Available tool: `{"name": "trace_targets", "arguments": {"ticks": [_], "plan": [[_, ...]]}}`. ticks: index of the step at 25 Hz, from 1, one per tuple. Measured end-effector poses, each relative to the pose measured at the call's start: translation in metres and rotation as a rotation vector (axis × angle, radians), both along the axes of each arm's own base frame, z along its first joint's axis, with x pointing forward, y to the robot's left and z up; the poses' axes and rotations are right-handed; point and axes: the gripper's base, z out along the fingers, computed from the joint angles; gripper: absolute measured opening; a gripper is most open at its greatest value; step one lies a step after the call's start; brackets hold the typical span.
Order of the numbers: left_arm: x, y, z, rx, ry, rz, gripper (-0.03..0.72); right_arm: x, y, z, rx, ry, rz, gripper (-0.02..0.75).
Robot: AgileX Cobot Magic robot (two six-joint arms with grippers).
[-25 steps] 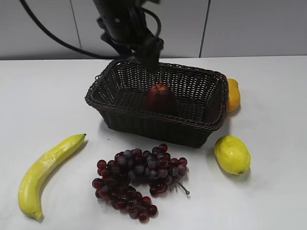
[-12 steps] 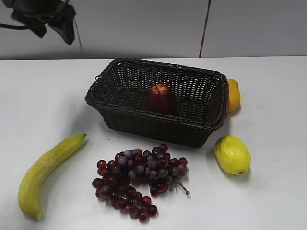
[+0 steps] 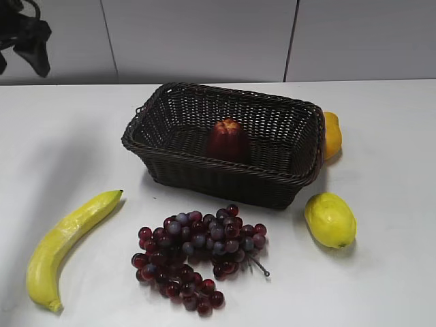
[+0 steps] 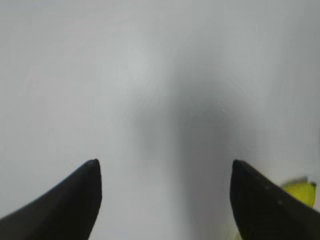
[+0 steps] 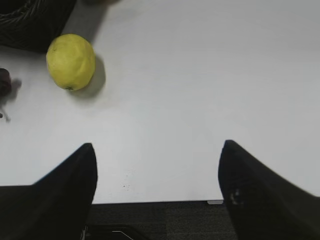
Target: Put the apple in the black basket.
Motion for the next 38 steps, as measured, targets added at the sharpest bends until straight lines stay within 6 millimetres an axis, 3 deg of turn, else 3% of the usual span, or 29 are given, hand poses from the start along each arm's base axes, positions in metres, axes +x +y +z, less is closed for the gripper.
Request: {"name": "trace_targets", "arguments": {"ticks": [4, 8, 11, 16, 20, 24, 30, 38], "plan": [[-0.040, 0.004, -0.011, 0.014, 0.108, 0.001, 0.589, 0.000, 0.000, 0.000, 0.000, 0.000, 0.000, 0.573], [-0.101, 0.012, -0.033, 0.064, 0.255, -0.006, 0.589, 0.000, 0.000, 0.000, 0.000, 0.000, 0.000, 0.573], [-0.157, 0.016, -0.045, 0.070, 0.344, -0.008, 0.589, 0.000, 0.000, 0.000, 0.000, 0.000, 0.000, 0.573], [-0.242, 0.023, -0.055, 0.068, 0.310, -0.008, 0.589, 0.000, 0.000, 0.000, 0.000, 0.000, 0.000, 0.573], [-0.299, 0.027, -0.058, 0.055, 0.204, 0.019, 0.589, 0.000, 0.000, 0.000, 0.000, 0.000, 0.000, 0.573], [-0.334, 0.030, -0.047, 0.019, 0.008, 0.086, 0.589, 0.000, 0.000, 0.000, 0.000, 0.000, 0.000, 0.573], [-0.372, 0.034, -0.020, -0.015, -0.322, 0.100, 0.589, 0.000, 0.000, 0.000, 0.000, 0.000, 0.000, 0.573], [-0.417, 0.041, -0.007, -0.009, -0.646, 0.107, 0.589, 0.000, 0.000, 0.000, 0.000, 0.000, 0.000, 0.573]]}}
